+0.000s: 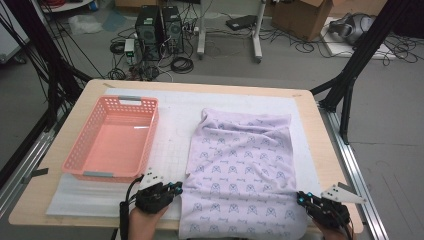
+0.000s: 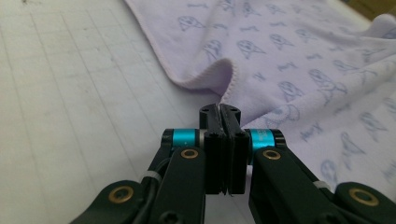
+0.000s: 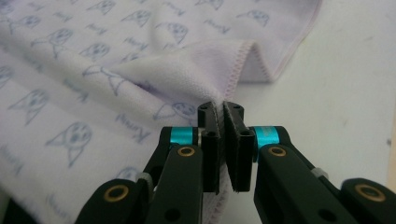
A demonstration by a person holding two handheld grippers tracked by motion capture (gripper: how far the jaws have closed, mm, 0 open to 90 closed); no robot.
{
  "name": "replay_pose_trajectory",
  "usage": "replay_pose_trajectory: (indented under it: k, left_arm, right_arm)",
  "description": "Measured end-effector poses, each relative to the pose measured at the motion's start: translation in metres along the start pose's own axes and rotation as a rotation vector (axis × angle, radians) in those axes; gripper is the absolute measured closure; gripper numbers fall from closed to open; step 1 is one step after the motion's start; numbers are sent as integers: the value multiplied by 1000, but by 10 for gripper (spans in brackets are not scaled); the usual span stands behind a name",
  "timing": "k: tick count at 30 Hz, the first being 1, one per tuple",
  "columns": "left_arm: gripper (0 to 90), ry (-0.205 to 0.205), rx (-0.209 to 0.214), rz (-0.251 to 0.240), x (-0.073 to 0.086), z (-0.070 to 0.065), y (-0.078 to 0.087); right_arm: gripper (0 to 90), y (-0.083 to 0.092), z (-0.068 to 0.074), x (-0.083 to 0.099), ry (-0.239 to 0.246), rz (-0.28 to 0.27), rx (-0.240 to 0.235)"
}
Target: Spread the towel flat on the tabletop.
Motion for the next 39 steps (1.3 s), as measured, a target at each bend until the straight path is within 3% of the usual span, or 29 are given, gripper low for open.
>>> replay_pose_trajectory:
  k: [2, 7, 9, 11, 12, 15, 18, 21, 24, 26, 31, 34, 36, 38, 39]
  left_arm:
    - [882, 5, -24, 7, -8, 3, -8]
    - [883, 45, -80, -20, -26, 13, -25]
    - [883, 72, -84, -24, -28, 15, -29]
    - [850, 84, -76, -25, -26, 16, -30]
    - [746, 96, -64, -22, -23, 16, -29]
    - [576, 96, -16, -28, -13, 16, -18]
    - [536, 95, 34, -44, -1, 14, -4]
    - [516, 61, 71, -35, 10, 8, 6]
    - [500, 44, 101, -11, 20, 2, 8]
    - [494, 39, 113, 5, 24, -2, 7]
    - [475, 6, 120, -20, 32, -10, 7]
    - [510, -74, 76, -56, 38, -15, 6]
    - [587, -129, 23, -75, 41, -18, 6]
    - [702, -157, -19, -89, 42, -18, 7]
    - [778, -157, -7, -86, 42, -18, 7]
  right_arm:
    - [853, -8, -5, -6, 9, 10, 17]
    - [853, -26, -20, -16, -26, 0, 71]
    - [847, -31, -22, -19, -40, -5, 86]
    - [755, -35, -21, -20, -47, -5, 91]
    - [684, -35, -21, -19, -51, -4, 96]
    - [630, -26, -18, -15, -65, -19, 96]
    - [610, -10, -16, -11, -74, -51, 97]
    - [603, 1, -10, -4, -67, -48, 65]
    - [602, 3, 1, 9, -23, 9, 38]
    - [602, 1, 5, 15, -3, 32, 37]
    - [599, 5, 7, 21, -12, 20, 46]
    - [608, 8, 7, 25, -10, 16, 49]
    - [638, 9, 7, 25, -11, 14, 51]
    - [801, 9, 9, 25, 8, 13, 24]
    - [857, 8, 12, 24, 14, 8, -6]
Point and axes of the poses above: each handheld gripper's, and its own axes: y roughly backward along the jaws, x roughly out of its underside, z roughly to its left, the point moved 5 cm from there along -y, roughly forward along the jaws, and after that the axes turned 11 degrees about y, right-handed, at the moved point
